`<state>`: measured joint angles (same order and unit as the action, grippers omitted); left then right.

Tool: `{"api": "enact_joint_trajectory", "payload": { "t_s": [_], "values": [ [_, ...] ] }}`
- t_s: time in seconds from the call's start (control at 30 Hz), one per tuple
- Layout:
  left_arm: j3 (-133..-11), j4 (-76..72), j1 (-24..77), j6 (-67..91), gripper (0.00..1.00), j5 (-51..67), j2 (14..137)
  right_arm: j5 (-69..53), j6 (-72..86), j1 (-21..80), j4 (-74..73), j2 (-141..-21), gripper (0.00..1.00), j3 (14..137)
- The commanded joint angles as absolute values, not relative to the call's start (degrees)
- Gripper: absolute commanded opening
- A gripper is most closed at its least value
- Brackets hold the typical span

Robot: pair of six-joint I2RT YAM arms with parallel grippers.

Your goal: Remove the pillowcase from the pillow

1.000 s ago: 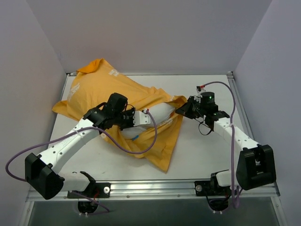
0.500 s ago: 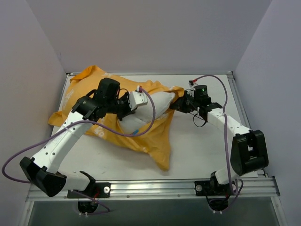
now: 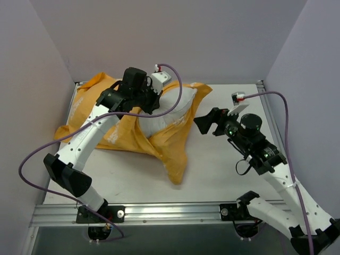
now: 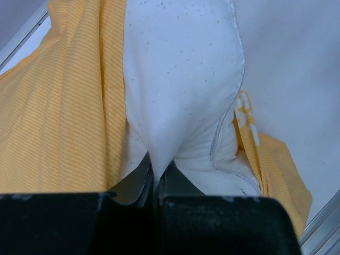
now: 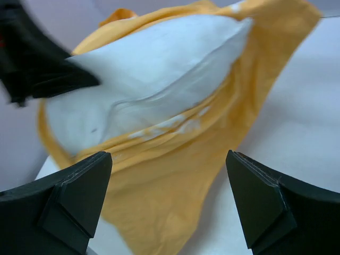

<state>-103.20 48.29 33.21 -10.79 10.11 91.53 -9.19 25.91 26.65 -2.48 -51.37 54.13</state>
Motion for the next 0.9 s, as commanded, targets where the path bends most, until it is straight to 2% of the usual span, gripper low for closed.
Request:
{"api": "enact_joint_trajectory", "payload": {
  "t_s": [0.0,0.07,0.17,0.37,0.43,0.47,0.6,0.73,0.87],
  "values": [
    [-109.7,41.0,33.0,-7.1,0.02,5.6,92.0,-8.8,26.7,35.6,-1.9,-51.3,0.93,49.9],
    [-112.0,41.1,33.0,-6.8,0.02,4.8,92.8,-6.4,30.6,40.3,5.0,-51.9,0.93,44.9],
    [-114.2,41.3,33.0,-6.8,0.02,3.3,93.4,-1.7,30.1,48.0,9.0,-56.3,0.93,44.6],
    [-117.6,41.7,33.0,-6.1,0.02,2.4,93.9,-0.7,29.5,53.2,20.1,-68.6,0.92,43.9],
    [-118.3,41.7,32.8,-5.4,0.02,2.2,93.5,-0.5,30.7,53.3,23.3,-71.7,0.52,42.7],
    [-119.3,41.9,32.3,-5.0,0.02,1.4,93.0,2.0,32.0,53.2,24.6,-73.5,0.02,42.3],
    [-123.5,41.3,28.1,-4.4,0.02,-1.2,91.8,8.3,35.1,51.4,23.9,-70.5,0.0,38.5],
    [-129.8,40.9,16.9,-1.2,0.02,2.0,92.7,5.5,39.7,46.1,26.7,-63.6,0.0,26.8],
    [-132.9,40.4,12.7,1.8,0.02,5.7,93.0,2.8,41.0,43.0,28.9,-62.6,0.0,20.5]
  ]
}}
